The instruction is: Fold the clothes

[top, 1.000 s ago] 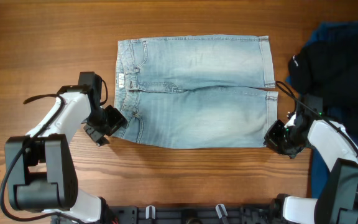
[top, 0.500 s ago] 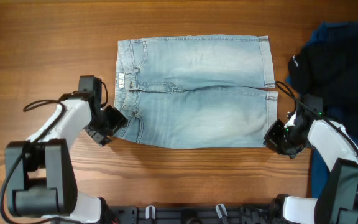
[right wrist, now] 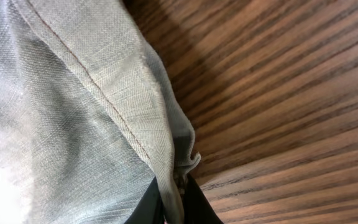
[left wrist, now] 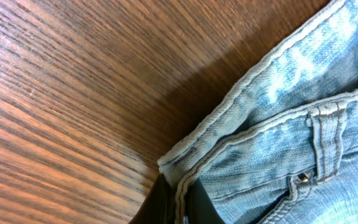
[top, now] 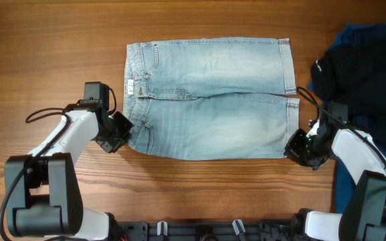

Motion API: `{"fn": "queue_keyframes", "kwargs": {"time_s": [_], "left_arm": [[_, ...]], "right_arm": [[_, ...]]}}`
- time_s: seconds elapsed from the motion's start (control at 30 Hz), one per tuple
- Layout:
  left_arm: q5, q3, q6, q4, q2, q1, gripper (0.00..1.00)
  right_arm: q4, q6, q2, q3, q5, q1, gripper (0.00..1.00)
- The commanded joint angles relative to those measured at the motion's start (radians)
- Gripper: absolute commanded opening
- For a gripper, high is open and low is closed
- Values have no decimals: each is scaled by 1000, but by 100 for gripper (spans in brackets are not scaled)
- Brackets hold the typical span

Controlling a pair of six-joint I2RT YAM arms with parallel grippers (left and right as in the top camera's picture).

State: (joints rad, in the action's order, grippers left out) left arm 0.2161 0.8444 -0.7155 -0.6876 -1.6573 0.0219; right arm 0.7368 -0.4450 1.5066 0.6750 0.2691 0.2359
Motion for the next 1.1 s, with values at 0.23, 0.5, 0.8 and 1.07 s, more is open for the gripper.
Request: {"fn": "queue_keyframes", "kwargs": {"time_s": [0.23, 0.5, 0.8, 1.07], "left_arm": [[-26, 27, 84, -145, 278, 2, 4], [-87, 91, 110, -326, 389, -40, 4], [-179, 128, 109, -365, 394, -129, 4], [-269, 196, 106, -330, 394, -129, 4]], "right_arm": [[203, 54, 9, 264, -36, -3, 4], [334, 81, 9, 441, -37, -3, 4], [417, 105, 8, 627, -38, -3, 4], [359, 128, 8, 672, -60, -10, 4]]}}
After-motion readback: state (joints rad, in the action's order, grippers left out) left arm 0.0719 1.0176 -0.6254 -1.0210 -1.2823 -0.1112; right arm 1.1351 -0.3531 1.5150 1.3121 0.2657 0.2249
